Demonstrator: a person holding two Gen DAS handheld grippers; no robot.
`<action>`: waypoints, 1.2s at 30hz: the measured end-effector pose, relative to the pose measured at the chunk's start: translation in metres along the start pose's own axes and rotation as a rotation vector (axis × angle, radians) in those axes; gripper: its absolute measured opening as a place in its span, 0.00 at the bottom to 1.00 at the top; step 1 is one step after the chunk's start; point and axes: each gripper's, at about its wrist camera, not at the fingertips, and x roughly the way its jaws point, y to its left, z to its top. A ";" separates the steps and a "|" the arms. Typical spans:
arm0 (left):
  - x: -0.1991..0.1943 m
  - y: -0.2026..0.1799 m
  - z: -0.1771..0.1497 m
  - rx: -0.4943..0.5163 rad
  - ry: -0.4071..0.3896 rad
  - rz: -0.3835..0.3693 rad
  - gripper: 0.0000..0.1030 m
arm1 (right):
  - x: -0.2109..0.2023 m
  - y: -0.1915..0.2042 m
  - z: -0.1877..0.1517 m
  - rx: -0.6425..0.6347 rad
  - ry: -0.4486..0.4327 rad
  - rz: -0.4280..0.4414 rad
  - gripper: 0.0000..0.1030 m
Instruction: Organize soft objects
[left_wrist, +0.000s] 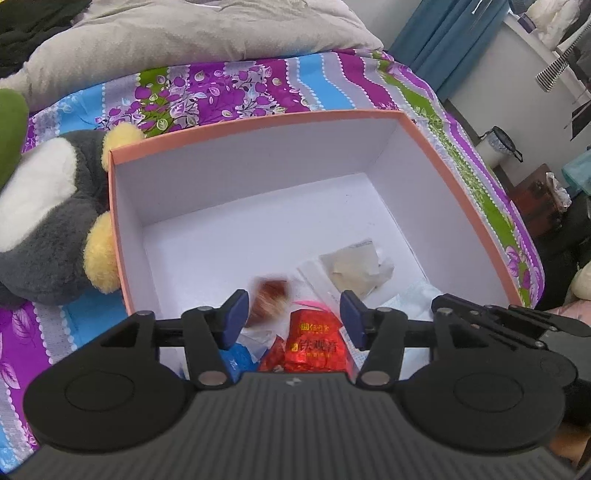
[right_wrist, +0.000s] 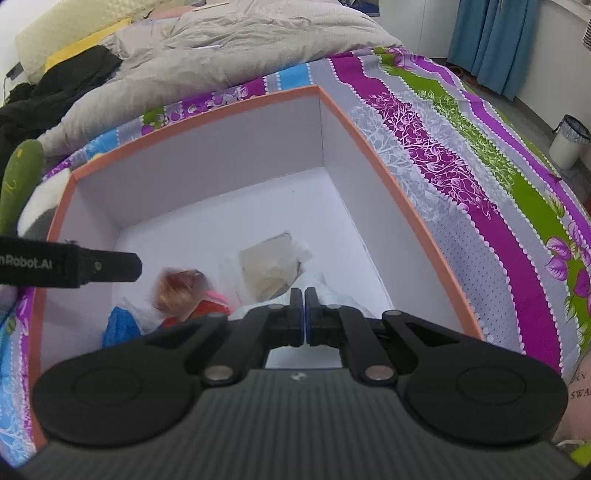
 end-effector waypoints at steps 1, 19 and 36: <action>-0.002 0.000 -0.001 0.001 -0.004 -0.001 0.59 | -0.001 -0.001 0.000 0.005 -0.001 0.006 0.05; -0.192 -0.030 -0.024 0.125 -0.338 -0.066 0.59 | -0.151 0.010 0.006 0.021 -0.381 0.083 0.05; -0.320 -0.042 -0.150 0.220 -0.551 -0.058 0.59 | -0.266 0.030 -0.072 0.007 -0.583 0.147 0.05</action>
